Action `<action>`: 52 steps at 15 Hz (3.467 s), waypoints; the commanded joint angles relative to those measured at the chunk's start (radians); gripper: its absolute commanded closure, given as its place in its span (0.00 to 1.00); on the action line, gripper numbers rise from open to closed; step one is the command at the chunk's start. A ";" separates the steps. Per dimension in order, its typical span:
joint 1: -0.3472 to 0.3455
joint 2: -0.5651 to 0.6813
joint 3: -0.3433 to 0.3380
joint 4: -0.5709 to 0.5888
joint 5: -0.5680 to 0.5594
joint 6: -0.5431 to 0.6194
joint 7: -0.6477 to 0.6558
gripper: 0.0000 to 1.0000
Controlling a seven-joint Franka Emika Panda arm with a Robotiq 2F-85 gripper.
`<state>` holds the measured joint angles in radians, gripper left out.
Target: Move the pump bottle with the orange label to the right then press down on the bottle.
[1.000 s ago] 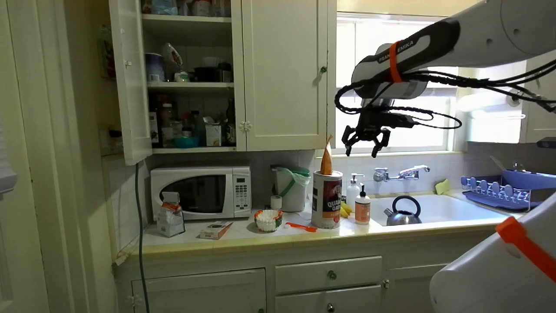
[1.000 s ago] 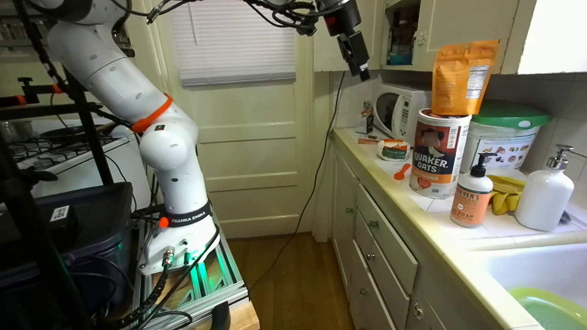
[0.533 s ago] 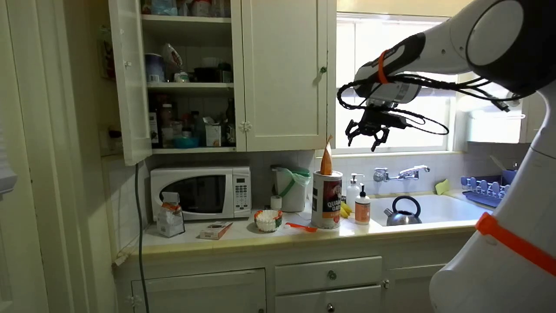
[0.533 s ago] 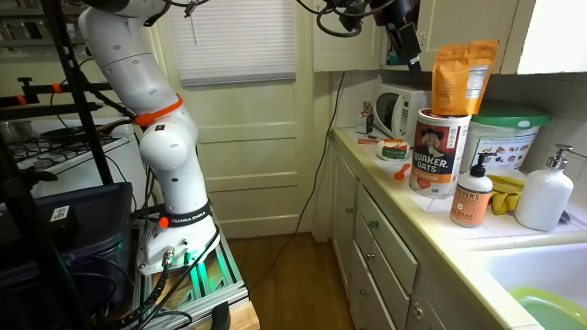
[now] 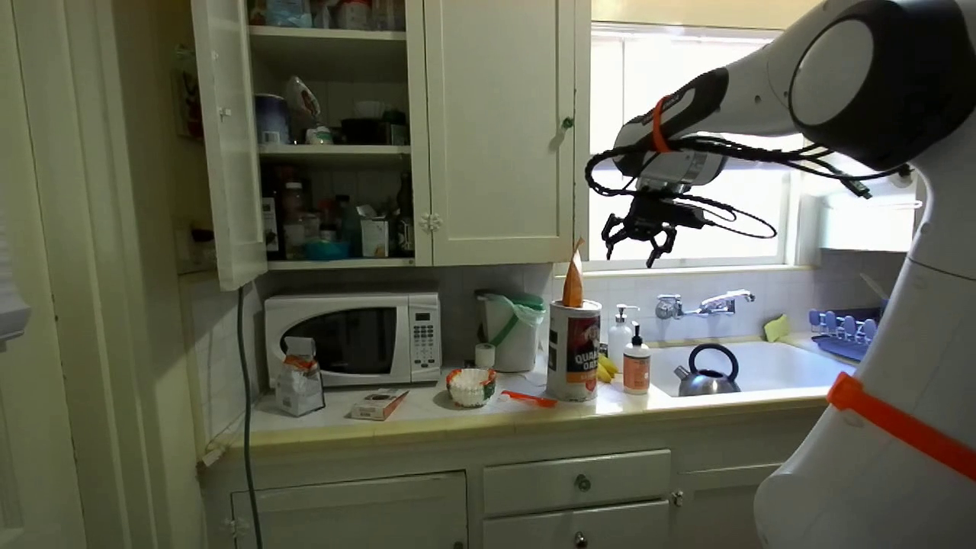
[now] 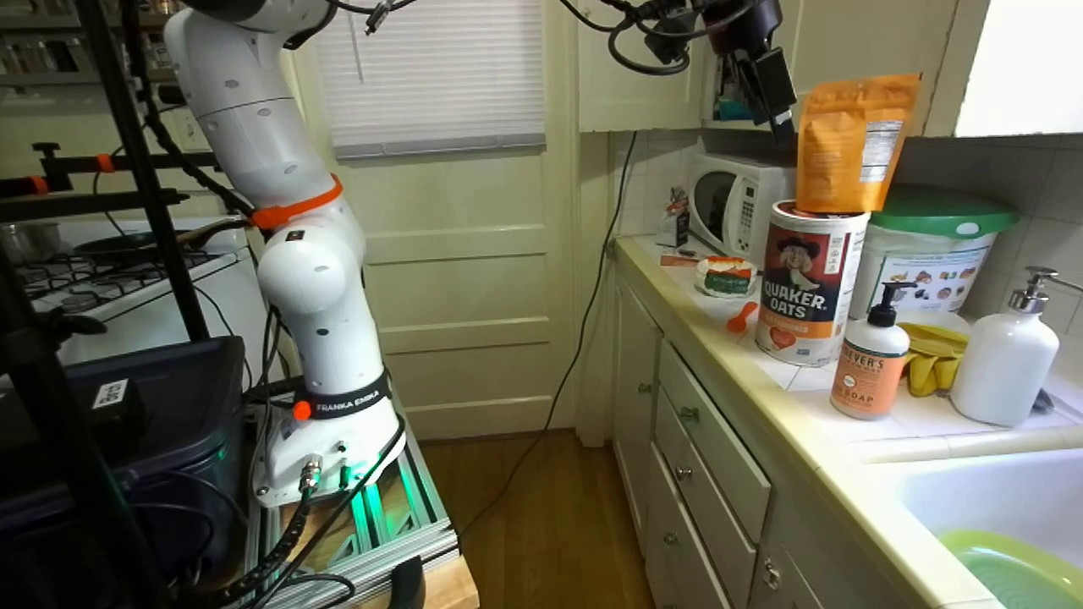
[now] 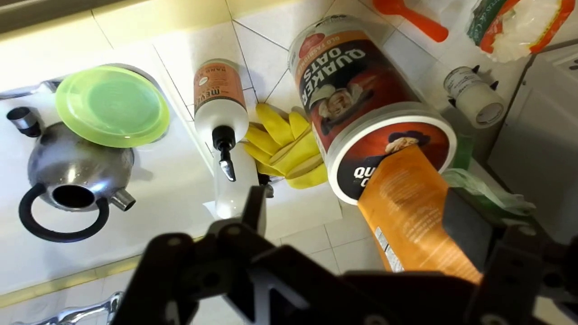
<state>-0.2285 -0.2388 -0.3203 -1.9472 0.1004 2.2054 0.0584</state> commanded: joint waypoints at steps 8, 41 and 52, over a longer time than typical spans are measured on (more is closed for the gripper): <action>-0.076 0.362 -0.022 0.322 0.065 -0.003 0.006 0.00; -0.213 0.659 0.050 0.521 0.016 -0.169 -0.239 0.35; -0.224 0.673 0.079 0.530 0.026 -0.163 -0.323 0.60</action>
<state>-0.4317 0.4160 -0.2573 -1.4473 0.1147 2.0630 -0.2352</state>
